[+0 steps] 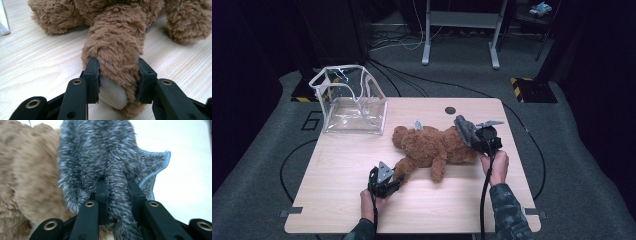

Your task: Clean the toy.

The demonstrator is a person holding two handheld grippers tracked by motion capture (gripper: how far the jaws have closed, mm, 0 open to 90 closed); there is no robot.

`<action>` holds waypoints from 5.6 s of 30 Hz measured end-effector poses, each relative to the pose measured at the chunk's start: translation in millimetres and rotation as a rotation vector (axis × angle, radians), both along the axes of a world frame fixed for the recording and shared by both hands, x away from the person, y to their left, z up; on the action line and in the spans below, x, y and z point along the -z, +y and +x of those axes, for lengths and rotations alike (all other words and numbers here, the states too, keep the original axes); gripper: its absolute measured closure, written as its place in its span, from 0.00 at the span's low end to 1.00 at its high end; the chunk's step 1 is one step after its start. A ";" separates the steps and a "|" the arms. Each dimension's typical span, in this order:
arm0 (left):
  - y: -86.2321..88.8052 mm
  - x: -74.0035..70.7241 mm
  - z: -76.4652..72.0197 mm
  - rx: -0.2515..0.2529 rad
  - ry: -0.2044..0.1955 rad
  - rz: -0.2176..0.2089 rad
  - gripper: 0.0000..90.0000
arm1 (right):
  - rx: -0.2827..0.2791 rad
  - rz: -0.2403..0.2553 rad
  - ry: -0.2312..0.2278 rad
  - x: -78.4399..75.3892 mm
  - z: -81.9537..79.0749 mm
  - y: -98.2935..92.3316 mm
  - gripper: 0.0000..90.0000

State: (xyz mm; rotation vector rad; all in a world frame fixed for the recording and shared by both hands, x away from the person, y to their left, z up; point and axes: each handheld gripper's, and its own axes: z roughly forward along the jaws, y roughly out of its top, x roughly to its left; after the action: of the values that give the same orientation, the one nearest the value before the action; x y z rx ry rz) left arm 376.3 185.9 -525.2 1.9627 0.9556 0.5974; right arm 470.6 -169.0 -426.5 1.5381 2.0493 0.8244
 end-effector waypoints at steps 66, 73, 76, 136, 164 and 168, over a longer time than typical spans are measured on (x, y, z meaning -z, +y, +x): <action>-1.1 -0.2 -0.5 0.002 0.001 0.005 0.67 | -0.241 -0.007 0.012 18.1 -53.1 41.6 0.82; -0.6 -0.5 -0.4 0.006 0.001 0.011 0.67 | -0.252 -0.044 0.102 44.2 -60.5 38.4 0.82; -0.6 -0.4 -0.4 0.006 0.001 0.010 0.67 | -0.254 -0.045 0.096 47.9 -64.2 33.4 0.82; -2.6 -0.2 -0.9 0.001 -0.003 0.024 0.67 | -0.409 -0.050 0.017 -4.7 -32.6 125.8 0.83; -3.2 0.5 -1.0 -0.005 -0.016 0.023 0.67 | -0.462 -0.048 0.007 -15.0 -35.6 153.3 0.83; -3.4 0.7 -1.0 -0.006 -0.019 0.023 0.67 | -0.484 -0.043 0.053 4.1 -46.8 154.1 0.83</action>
State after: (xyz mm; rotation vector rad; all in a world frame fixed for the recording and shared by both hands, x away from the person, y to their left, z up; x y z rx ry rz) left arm 375.3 182.5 -525.8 1.9720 0.9474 0.6323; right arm 423.9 -14.8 -430.6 1.0582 2.5053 0.9056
